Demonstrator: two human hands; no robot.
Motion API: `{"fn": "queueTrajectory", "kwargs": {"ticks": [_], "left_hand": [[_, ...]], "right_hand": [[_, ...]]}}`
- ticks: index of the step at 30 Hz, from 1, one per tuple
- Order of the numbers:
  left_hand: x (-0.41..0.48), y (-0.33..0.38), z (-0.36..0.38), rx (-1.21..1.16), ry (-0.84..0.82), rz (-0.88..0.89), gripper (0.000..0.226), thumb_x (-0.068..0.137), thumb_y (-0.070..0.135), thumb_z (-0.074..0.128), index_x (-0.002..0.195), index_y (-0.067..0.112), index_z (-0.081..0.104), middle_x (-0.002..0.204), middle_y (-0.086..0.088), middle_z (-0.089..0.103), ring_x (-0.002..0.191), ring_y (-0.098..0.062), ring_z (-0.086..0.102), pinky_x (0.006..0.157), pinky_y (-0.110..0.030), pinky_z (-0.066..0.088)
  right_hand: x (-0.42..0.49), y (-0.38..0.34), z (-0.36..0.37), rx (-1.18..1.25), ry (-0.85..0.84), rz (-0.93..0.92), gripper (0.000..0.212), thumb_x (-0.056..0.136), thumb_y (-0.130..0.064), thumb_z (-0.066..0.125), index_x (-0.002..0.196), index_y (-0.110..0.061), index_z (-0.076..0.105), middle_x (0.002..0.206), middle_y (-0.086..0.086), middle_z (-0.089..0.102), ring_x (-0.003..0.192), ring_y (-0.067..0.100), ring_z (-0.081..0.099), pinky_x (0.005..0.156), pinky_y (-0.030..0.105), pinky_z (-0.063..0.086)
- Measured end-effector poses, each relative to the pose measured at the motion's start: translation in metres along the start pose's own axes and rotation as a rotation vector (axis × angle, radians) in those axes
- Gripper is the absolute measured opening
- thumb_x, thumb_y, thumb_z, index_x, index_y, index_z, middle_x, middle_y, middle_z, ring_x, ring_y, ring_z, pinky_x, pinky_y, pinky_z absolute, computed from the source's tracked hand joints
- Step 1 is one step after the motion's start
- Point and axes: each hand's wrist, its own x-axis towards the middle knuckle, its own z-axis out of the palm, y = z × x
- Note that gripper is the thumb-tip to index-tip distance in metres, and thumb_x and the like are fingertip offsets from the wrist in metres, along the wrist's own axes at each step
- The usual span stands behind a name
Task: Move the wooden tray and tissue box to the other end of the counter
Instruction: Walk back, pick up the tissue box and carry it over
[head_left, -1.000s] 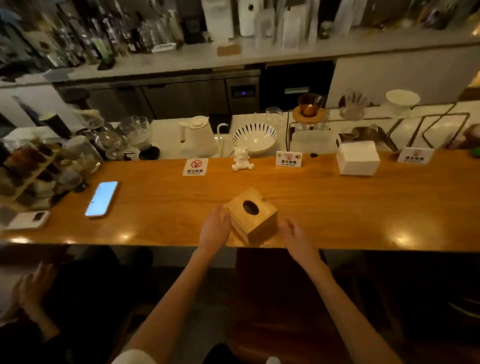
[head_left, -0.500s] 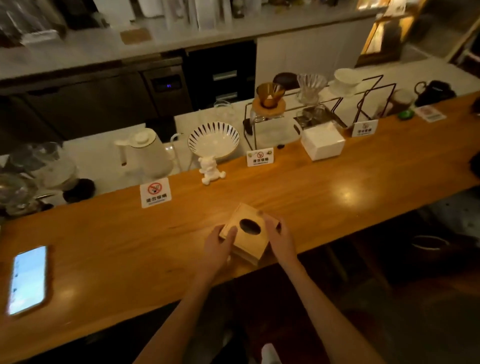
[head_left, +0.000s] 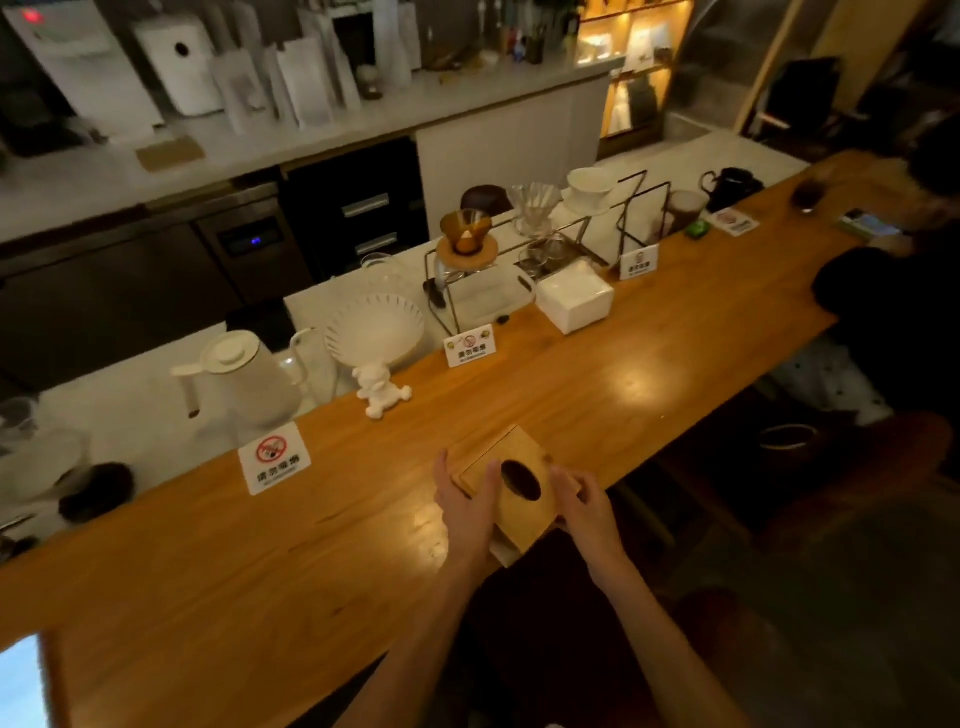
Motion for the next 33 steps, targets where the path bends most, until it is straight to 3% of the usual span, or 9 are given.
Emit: {"fn": "queueTrajectory", "kwargs": {"ticks": [4, 7, 12, 15, 18, 22, 27, 29, 33], "left_hand": [[-0.013, 0.012, 0.034, -0.015, -0.284, 0.022, 0.046, 0.079, 0.052, 0.072, 0.116, 0.031, 0.053, 0.122, -0.002, 0.063, 0.106, -0.021, 0.064, 0.075, -0.033, 0.057], [-0.042, 0.017, 0.076, 0.066, -0.535, -0.049, 0.050, 0.072, 0.057, 0.076, 0.111, 0.032, 0.057, 0.105, 0.004, 0.073, 0.088, -0.013, 0.072, 0.060, -0.022, 0.056], [-0.110, 0.015, 0.166, 0.143, -0.753, -0.030, 0.043, 0.066, 0.061, 0.076, 0.103, 0.043, 0.061, 0.107, 0.002, 0.072, 0.091, -0.014, 0.072, 0.072, -0.033, 0.057], [-0.156, 0.011, 0.224, 0.174, -0.834, -0.010, 0.031, 0.079, 0.050, 0.071, 0.105, 0.039, 0.058, 0.109, -0.003, 0.069, 0.085, -0.012, 0.072, 0.064, -0.025, 0.057], [-0.199, -0.003, 0.278, 0.208, -0.881, -0.011, 0.038, 0.087, 0.045, 0.065, 0.121, 0.039, 0.049, 0.117, -0.002, 0.061, 0.086, -0.013, 0.070, 0.063, -0.025, 0.058], [-0.257, -0.031, 0.352, 0.297, -0.928, -0.049, 0.080, 0.083, 0.063, 0.061, 0.145, 0.049, 0.012, 0.140, 0.002, 0.041, 0.119, -0.026, 0.053, 0.100, -0.049, 0.047], [-0.334, -0.055, 0.439, 0.351, -1.038, -0.136, 0.068, 0.078, 0.068, 0.059, 0.136, 0.043, 0.034, 0.126, 0.008, 0.051, 0.102, -0.011, 0.054, 0.075, -0.037, 0.052], [-0.359, -0.065, 0.471, 0.286, -1.008, -0.176, 0.069, 0.081, 0.061, 0.063, 0.139, 0.035, 0.036, 0.133, 0.002, 0.049, 0.103, -0.013, 0.054, 0.084, -0.045, 0.054], [-0.403, -0.077, 0.524, 0.195, -1.032, -0.242, 0.093, 0.081, 0.052, 0.069, 0.151, 0.039, 0.010, 0.148, -0.006, 0.037, 0.126, -0.031, 0.046, 0.095, -0.061, 0.048]], "right_hand": [[-0.022, -0.021, -0.073, -0.075, -0.156, 0.157, 0.097, 0.054, -0.099, 0.043, 0.126, -0.034, 0.046, 0.122, -0.010, 0.055, 0.114, 0.015, 0.054, 0.101, 0.044, 0.046], [-0.044, -0.028, -0.136, -0.075, -0.200, 0.208, 0.099, 0.061, -0.092, 0.046, 0.141, -0.035, 0.034, 0.132, -0.003, 0.054, 0.120, 0.022, 0.055, 0.102, 0.045, 0.046], [-0.093, -0.019, -0.234, 0.170, -0.107, 0.127, 0.074, 0.078, -0.064, 0.057, 0.142, -0.035, 0.033, 0.128, 0.003, 0.061, 0.111, 0.022, 0.065, 0.084, 0.036, 0.057], [-0.117, -0.003, -0.294, 0.231, -0.013, 0.070, 0.067, 0.079, -0.062, 0.055, 0.138, -0.035, 0.036, 0.127, 0.004, 0.061, 0.106, 0.019, 0.067, 0.068, 0.024, 0.058], [-0.134, 0.016, -0.355, 0.276, 0.063, 0.057, 0.067, 0.081, -0.064, 0.057, 0.138, -0.034, 0.037, 0.127, 0.004, 0.062, 0.105, 0.019, 0.069, 0.070, 0.026, 0.058], [-0.151, 0.040, -0.445, 0.344, 0.219, 0.001, 0.076, 0.072, -0.064, 0.065, 0.136, -0.030, 0.043, 0.123, 0.004, 0.064, 0.103, 0.021, 0.069, 0.072, 0.030, 0.059], [-0.177, 0.075, -0.547, 0.557, 0.550, -0.035, 0.088, 0.070, -0.059, 0.066, 0.143, -0.019, 0.035, 0.126, 0.009, 0.058, 0.110, 0.028, 0.063, 0.087, 0.044, 0.056], [-0.186, 0.085, -0.579, 0.656, 0.675, -0.043, 0.095, 0.066, -0.063, 0.068, 0.143, -0.021, 0.031, 0.128, 0.011, 0.055, 0.111, 0.031, 0.061, 0.090, 0.049, 0.055], [-0.191, 0.095, -0.614, 0.840, 0.746, -0.074, 0.088, 0.069, -0.067, 0.069, 0.139, -0.034, 0.027, 0.126, 0.010, 0.055, 0.095, 0.026, 0.061, 0.078, 0.047, 0.057]]}}
